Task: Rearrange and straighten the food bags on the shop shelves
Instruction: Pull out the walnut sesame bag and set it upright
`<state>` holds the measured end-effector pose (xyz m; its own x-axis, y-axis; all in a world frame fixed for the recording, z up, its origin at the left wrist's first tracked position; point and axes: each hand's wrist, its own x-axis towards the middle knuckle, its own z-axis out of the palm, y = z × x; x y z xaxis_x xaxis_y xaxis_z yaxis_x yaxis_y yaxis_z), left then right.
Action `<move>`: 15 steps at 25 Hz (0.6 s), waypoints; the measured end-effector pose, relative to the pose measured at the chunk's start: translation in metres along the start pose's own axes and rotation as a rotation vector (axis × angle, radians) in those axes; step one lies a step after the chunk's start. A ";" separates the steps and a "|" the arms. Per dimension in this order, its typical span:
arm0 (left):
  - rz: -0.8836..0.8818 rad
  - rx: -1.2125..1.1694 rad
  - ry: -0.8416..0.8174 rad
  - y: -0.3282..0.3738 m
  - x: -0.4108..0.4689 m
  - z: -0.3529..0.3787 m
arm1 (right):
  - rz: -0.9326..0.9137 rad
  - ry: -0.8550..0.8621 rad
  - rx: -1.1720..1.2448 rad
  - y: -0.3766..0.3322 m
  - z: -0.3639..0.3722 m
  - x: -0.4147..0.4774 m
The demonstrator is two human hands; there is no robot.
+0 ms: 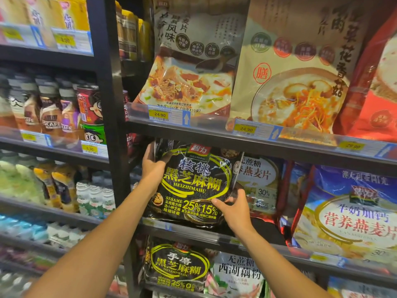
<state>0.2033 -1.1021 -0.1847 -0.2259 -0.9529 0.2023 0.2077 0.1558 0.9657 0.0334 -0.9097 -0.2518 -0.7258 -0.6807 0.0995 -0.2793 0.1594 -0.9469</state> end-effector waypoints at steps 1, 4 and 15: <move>0.013 0.045 -0.002 -0.003 -0.003 -0.003 | -0.021 -0.005 -0.029 0.001 0.001 -0.004; 0.063 0.163 -0.006 -0.008 -0.015 -0.012 | -0.100 -0.015 -0.056 0.008 0.005 -0.014; -0.093 0.463 -0.207 -0.046 -0.062 -0.043 | -0.193 -0.114 -0.154 0.011 0.013 -0.029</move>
<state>0.2485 -1.0617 -0.2488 -0.4165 -0.9042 0.0944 -0.2553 0.2160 0.9424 0.0595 -0.8970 -0.2690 -0.5772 -0.7834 0.2303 -0.5043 0.1202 -0.8551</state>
